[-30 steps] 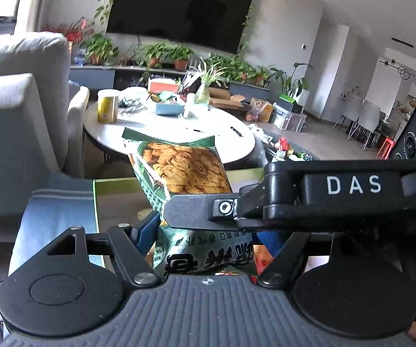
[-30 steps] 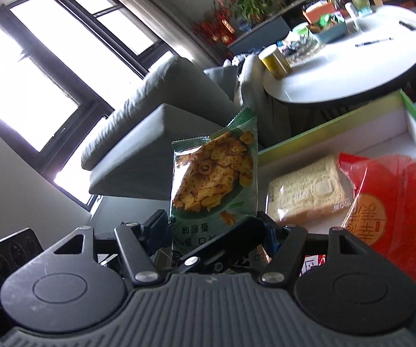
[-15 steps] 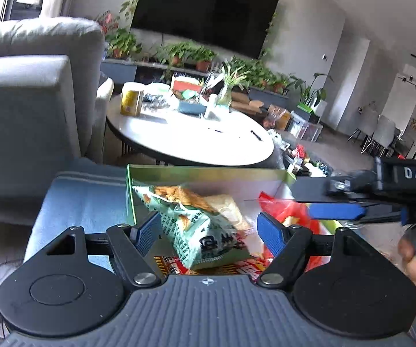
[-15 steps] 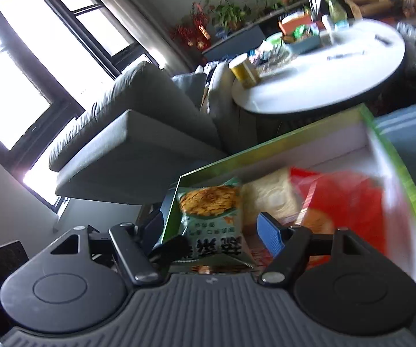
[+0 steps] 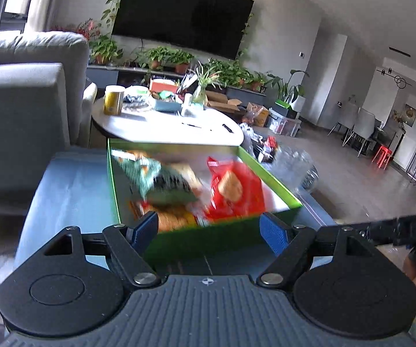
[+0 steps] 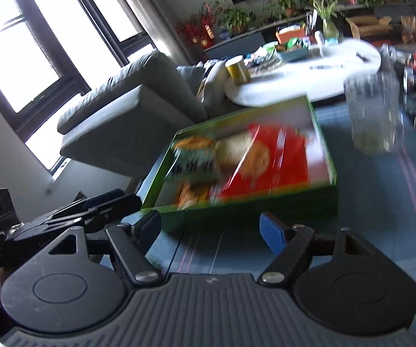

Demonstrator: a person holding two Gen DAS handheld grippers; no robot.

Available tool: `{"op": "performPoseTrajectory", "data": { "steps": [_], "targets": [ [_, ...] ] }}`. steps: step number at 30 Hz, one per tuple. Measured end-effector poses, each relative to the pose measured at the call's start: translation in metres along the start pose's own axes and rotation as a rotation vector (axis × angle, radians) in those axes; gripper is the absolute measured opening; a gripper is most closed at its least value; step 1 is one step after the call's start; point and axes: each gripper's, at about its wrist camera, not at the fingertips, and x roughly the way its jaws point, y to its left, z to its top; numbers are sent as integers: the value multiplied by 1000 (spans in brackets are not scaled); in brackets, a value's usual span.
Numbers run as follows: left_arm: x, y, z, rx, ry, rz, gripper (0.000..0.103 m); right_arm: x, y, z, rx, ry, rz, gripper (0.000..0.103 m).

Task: Organize snacks
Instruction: 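Move both tools over the snacks spread on the table cloth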

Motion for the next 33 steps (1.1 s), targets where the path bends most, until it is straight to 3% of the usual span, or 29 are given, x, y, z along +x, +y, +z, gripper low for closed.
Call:
{"op": "performPoseTrajectory", "data": {
  "steps": [13, 22, 33],
  "targets": [
    [-36, -28, -59, -7, 76, -1, 77, -28, 22, -66, 10, 9, 8, 65],
    [-54, -24, -73, -40, 66, 26, 77, -27, 42, -103, -147, 65, -54, 67],
    [-60, -25, -99, -14, 143, -17, 77, -33, 38, -120, -76, 73, -70, 67]
  ]
}}
